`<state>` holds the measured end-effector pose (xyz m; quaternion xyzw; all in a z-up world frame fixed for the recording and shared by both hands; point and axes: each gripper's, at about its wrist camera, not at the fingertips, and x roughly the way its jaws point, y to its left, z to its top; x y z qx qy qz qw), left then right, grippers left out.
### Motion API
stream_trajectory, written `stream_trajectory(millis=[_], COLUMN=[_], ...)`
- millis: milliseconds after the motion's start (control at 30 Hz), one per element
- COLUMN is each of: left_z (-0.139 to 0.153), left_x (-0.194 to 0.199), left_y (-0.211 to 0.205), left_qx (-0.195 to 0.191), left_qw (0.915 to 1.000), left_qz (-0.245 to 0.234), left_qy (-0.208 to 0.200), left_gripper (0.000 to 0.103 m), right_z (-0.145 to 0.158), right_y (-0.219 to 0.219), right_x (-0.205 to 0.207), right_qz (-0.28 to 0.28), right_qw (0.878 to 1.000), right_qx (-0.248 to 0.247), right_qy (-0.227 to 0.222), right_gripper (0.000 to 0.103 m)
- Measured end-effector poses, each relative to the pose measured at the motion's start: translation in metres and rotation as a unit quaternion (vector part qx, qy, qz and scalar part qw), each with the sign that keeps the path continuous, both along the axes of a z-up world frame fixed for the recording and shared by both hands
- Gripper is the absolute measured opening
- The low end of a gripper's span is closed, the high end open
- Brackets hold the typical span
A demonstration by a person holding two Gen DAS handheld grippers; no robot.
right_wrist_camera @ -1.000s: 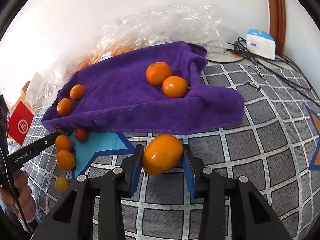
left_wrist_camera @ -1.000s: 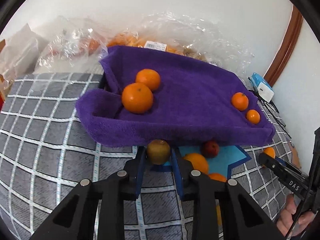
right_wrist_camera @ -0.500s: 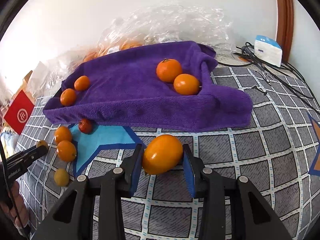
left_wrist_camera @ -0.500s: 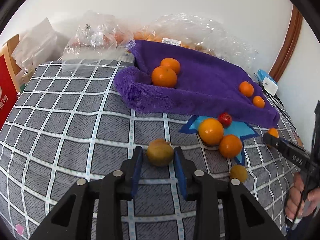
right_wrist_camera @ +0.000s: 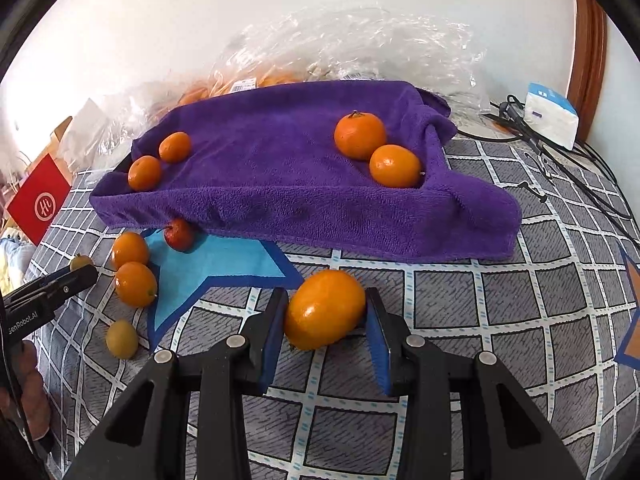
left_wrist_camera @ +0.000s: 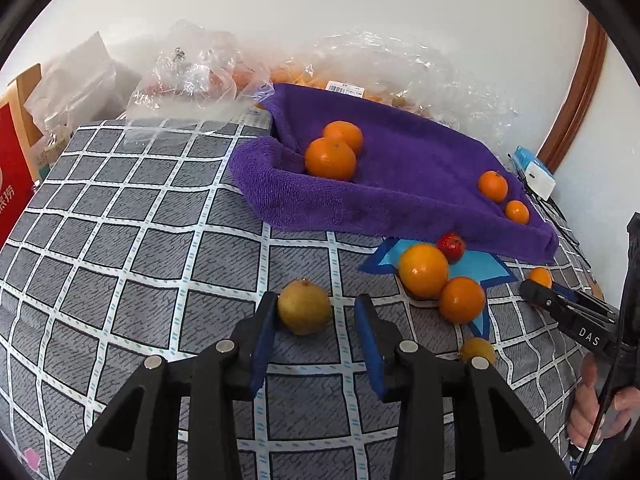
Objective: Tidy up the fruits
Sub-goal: 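Carry the held orange and yellow-green fruit up over the purple towel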
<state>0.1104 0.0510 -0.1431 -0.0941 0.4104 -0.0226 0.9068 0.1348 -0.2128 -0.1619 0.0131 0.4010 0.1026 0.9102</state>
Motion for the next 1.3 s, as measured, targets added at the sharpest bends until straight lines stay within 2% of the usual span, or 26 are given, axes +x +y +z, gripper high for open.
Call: stream_trajectory(millis=[33,67,167,267,433,633,1300], left_z=[0.000,0.000,0.000,0.003,0.007,0.009,0.015], left_x=[0.000,-0.001,-0.003,-0.008,-0.018,-0.017,-0.025], left_y=[0.000,0.002,0.009,0.013,0.024,0.022,0.020], left_qx=[0.001,-0.006,-0.035,-0.047,-0.069,-0.066,-0.066], left_qw=[1.0000,1.0000,0.9993,0.9985,0.9957,0.9958,0.9945], left_qz=[0.002,0.002,-0.001,0.003,0.027,0.023,0.021], left_qy=[0.000,-0.001,-0.010,-0.029,-0.056,-0.059,-0.079], left_gripper=[0.028,0.025,0.025,0.025,0.025,0.025,0.025], right_z=[0.000,0.000,0.000,0.000,0.002,0.005,0.003], right_y=[0.001,0.001,0.002,0.001,-0.002,0.003,-0.004], right_x=[0.000,0.000,-0.002,-0.003,-0.004,-0.011,-0.009], right_qz=[0.002,0.003,0.003,-0.002,-0.001,0.003,0.001], right_qw=[1.000,1.000,1.000,1.000,1.000,0.999,0.999], right_qx=[0.000,-0.001,-0.005,-0.007,0.006,-0.002,0.029], right_qy=[0.000,0.000,-0.003,-0.005,-0.011,-0.033,-0.025], right_gripper=[0.042,0.044,0.044,0.038,0.038,0.038,0.038])
